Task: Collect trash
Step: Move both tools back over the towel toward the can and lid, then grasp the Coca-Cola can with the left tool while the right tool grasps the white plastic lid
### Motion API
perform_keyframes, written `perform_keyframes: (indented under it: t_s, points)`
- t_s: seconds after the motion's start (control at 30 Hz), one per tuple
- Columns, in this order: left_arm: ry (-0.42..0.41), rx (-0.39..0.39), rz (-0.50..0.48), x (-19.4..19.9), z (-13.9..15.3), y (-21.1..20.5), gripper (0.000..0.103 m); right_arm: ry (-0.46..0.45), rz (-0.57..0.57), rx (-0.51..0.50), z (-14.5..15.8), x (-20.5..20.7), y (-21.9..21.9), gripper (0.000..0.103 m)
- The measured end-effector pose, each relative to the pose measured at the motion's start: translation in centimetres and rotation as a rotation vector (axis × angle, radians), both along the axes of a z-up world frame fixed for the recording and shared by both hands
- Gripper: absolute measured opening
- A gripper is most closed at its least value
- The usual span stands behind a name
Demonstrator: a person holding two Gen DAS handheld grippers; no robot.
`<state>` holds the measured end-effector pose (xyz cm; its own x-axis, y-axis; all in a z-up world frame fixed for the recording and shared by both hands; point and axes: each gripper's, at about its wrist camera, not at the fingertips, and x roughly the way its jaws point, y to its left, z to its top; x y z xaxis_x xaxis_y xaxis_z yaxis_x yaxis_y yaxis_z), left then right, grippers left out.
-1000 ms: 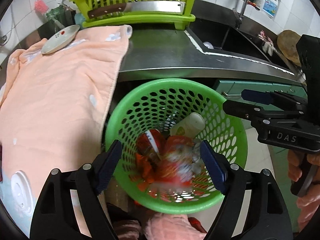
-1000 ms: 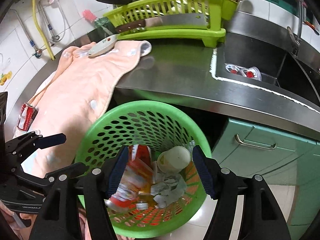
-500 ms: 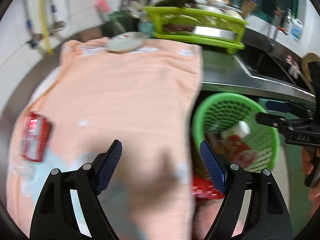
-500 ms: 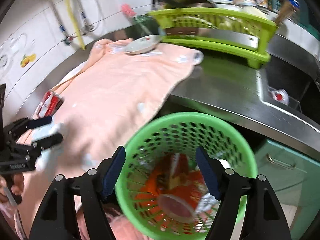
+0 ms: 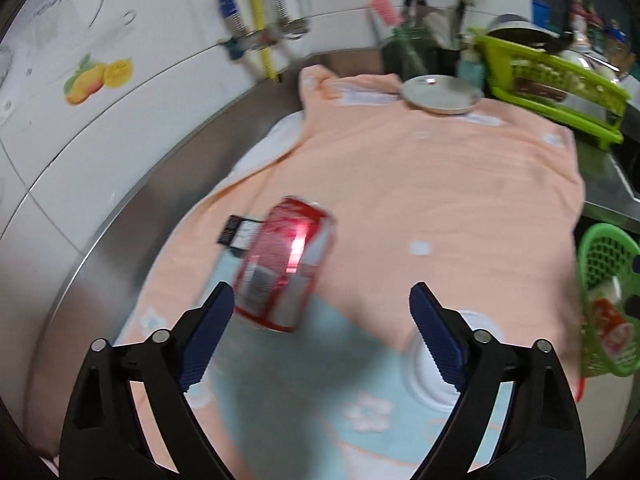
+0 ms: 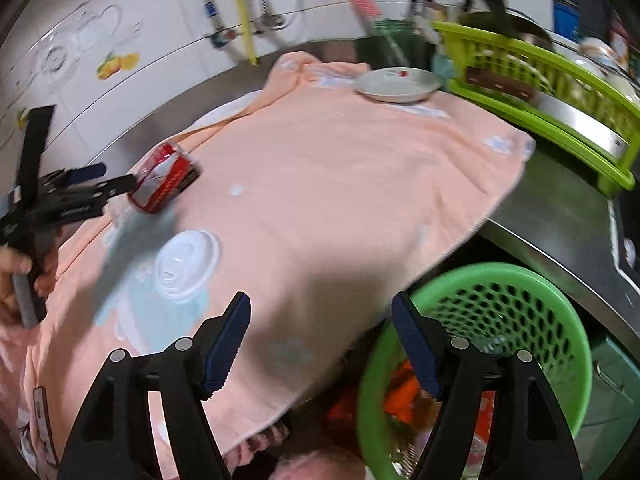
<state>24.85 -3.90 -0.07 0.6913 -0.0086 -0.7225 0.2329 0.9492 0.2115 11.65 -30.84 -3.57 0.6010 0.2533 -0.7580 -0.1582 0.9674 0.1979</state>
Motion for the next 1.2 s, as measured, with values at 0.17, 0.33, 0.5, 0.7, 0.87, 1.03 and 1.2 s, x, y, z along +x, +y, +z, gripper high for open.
perform_keyframes:
  t_s: [0.17,0.33,0.5,0.7,0.87,1.03,1.2]
  points:
    - [0.031,-0.011,0.013,2.0,-1.0,2.1,0.095,0.008,0.06,-0.001,-0.1,1.2,2.9,0.072]
    - [0.068,-0.064,-0.018,3.6,-1.9,3.2,0.097,0.011,0.123,-0.007,-0.5,2.2,5.9,0.079]
    - [0.085,-0.064,-0.035,4.4,-2.9,3.4,0.097,0.024,0.186,-0.016,-1.3,3.2,8.5,0.082]
    - [0.094,-0.07,-0.061,5.1,-3.4,3.4,0.097,0.04,0.247,-0.023,-2.5,4.2,11.5,0.083]
    - [0.097,-0.066,-0.073,5.4,-3.8,3.4,0.097,0.061,0.269,-0.017,-3.6,4.8,13.0,0.084]
    - [0.098,-0.061,-0.08,5.6,-4.0,3.4,0.097,0.071,0.283,-0.024,-4.3,5.2,14.2,0.085]
    - [0.106,-0.067,-0.081,5.9,-4.4,3.5,0.096,0.076,0.283,-0.039,-5.0,5.6,15.2,0.086]
